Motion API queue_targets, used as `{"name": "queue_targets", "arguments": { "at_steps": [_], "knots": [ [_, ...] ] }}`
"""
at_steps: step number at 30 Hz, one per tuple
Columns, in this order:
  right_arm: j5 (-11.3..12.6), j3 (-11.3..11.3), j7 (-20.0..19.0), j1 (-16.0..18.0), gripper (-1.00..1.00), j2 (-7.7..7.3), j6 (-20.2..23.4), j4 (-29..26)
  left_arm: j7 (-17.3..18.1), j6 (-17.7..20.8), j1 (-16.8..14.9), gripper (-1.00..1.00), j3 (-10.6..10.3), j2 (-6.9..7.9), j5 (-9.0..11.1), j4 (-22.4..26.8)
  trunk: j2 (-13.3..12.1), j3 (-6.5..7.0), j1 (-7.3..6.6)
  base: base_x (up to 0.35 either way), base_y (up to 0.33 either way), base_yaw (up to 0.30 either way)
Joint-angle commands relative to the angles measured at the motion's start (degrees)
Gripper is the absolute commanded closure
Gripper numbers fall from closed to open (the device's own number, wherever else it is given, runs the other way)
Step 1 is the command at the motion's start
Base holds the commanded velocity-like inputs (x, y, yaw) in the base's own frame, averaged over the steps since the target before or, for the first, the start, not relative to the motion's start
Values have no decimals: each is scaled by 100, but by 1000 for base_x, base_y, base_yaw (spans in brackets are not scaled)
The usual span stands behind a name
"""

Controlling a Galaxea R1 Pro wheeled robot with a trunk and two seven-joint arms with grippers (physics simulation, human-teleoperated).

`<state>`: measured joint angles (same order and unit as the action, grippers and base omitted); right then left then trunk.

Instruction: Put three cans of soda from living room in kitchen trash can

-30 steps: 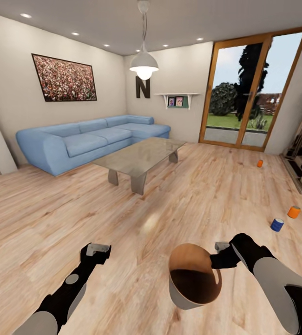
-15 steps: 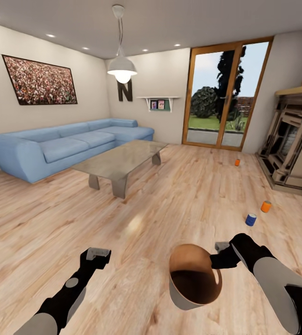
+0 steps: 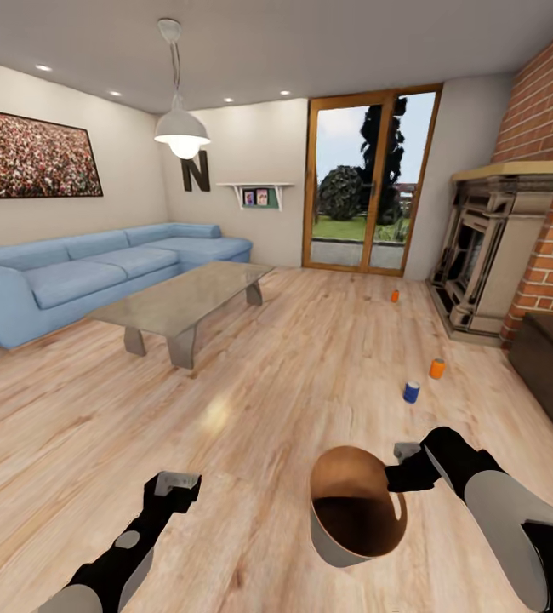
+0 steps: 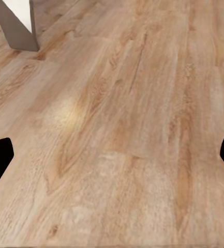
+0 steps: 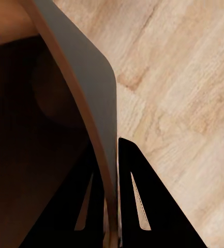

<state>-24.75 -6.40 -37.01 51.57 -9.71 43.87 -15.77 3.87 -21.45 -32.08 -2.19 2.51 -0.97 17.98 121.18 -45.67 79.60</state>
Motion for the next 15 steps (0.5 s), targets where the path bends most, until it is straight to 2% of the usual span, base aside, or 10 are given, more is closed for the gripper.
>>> {"name": "queue_targets", "arguments": {
  "at_steps": [1,3,4,6,8,15],
  "knots": [
    [128,-45,-35,2,100,-1,47,-1,3,-21,0,-100,0,-2,-9,-136,0,8,0,-141,-206,-189],
    [128,-45,-35,4,100,-2,50,-1,7,-134,0,-100,-1,-4,-18,-544,0,22,0,-162,-198,-189],
    [128,-45,-35,4,100,-1,50,0,7,-186,0,-100,-1,-6,-18,-594,0,29,0,-130,-188,-188],
    [130,-45,-35,5,100,1,51,1,3,-330,0,-100,-1,-9,-18,-669,0,43,0,-85,-169,-187],
    [133,-42,-35,3,100,5,51,1,-11,-720,0,-100,-1,-7,-22,-760,0,56,0,-35,-94,-181],
    [130,-41,-35,6,100,9,51,1,-16,-933,1,-100,2,-6,-32,-808,0,101,0,34,-21,-166]
  ]
}}
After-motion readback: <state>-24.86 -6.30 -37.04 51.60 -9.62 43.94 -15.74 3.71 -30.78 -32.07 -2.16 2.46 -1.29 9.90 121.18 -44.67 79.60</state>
